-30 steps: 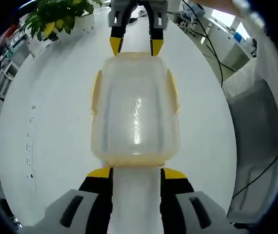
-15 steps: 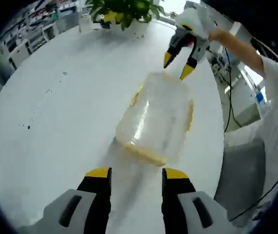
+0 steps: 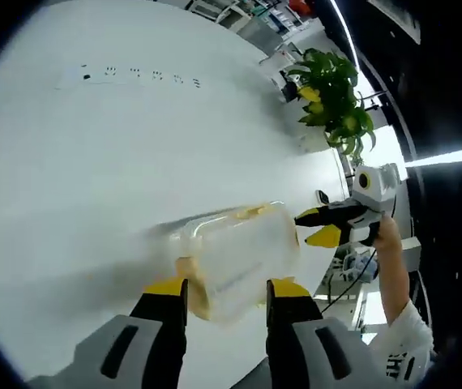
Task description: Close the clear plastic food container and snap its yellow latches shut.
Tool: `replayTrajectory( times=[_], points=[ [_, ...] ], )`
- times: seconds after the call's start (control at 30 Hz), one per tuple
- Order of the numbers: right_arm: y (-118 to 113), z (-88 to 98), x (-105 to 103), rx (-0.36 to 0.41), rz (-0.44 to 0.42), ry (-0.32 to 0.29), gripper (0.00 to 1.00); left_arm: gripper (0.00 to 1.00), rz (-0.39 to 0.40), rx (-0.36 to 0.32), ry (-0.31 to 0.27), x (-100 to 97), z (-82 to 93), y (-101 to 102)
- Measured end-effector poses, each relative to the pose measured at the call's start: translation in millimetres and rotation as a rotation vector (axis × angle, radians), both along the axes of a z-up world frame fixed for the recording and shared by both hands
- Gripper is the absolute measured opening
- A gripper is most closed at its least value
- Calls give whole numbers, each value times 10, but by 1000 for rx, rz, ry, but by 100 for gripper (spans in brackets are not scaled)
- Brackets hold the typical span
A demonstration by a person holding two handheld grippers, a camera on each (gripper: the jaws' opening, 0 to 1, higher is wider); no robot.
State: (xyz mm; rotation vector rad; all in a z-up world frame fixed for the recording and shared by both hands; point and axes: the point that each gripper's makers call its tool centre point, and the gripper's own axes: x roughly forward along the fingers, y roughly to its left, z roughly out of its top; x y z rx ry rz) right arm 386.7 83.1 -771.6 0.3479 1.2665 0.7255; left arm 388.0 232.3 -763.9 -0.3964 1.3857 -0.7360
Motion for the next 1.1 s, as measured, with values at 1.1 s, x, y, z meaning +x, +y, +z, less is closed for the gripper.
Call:
replayTrajectory(
  times=[1.1],
  points=[
    [93,-115,-159,-55,13,23,20,13,26,106,9,-75,-217,126]
  ],
)
